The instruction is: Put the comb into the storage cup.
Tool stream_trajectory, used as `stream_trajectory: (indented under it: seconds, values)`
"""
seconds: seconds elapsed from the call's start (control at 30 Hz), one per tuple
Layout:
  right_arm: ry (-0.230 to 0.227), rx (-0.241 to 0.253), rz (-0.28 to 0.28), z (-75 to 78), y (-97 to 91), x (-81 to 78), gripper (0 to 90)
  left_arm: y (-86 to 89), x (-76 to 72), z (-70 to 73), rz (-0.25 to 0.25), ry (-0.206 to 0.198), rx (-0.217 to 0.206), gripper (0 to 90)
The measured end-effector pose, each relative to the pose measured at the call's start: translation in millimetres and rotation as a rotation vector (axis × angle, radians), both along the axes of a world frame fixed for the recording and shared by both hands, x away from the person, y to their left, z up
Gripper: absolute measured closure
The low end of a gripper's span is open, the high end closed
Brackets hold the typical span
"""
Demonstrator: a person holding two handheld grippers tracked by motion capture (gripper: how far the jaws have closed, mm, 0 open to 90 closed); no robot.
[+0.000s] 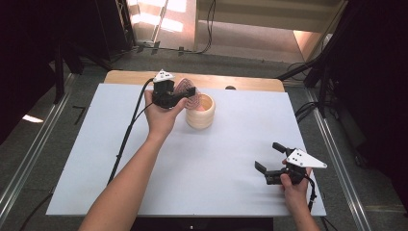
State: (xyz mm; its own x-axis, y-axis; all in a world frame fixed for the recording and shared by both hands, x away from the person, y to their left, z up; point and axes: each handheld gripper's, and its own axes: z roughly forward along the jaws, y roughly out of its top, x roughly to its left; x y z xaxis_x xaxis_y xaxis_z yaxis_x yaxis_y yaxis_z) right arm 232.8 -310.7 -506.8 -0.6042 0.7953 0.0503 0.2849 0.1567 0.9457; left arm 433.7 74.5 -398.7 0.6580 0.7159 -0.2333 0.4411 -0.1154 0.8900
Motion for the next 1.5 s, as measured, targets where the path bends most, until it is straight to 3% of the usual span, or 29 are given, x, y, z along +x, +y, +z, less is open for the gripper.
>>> stream_trajectory:
  seconds: [0.17,0.33,0.6,0.97,1.5]
  values:
    - [0.001,0.0,0.0,-0.1,0.1,-0.1,0.0,1.2,3.1,-1.7,0.02,0.021,0.0,63.0]
    - [-0.002,0.001,0.0,-0.4,-0.2,0.4,0.0,0.4,2.8,-2.2,0.013,0.011,-0.002,59.6]
    - [-0.001,0.001,0.001,-0.6,-0.3,0.5,0.0,3.2,-1.2,3.5,-0.014,-0.033,-0.062,30.7]
    - [-0.002,0.003,0.003,-0.2,0.3,0.4,0.0,10.3,-7.6,4.0,-0.037,-0.071,-0.085,0.0]
    - [0.003,0.004,0.0,-0.3,1.1,0.4,0.0,20.4,-16.1,8.5,-0.05,-0.118,-0.071,0.0]
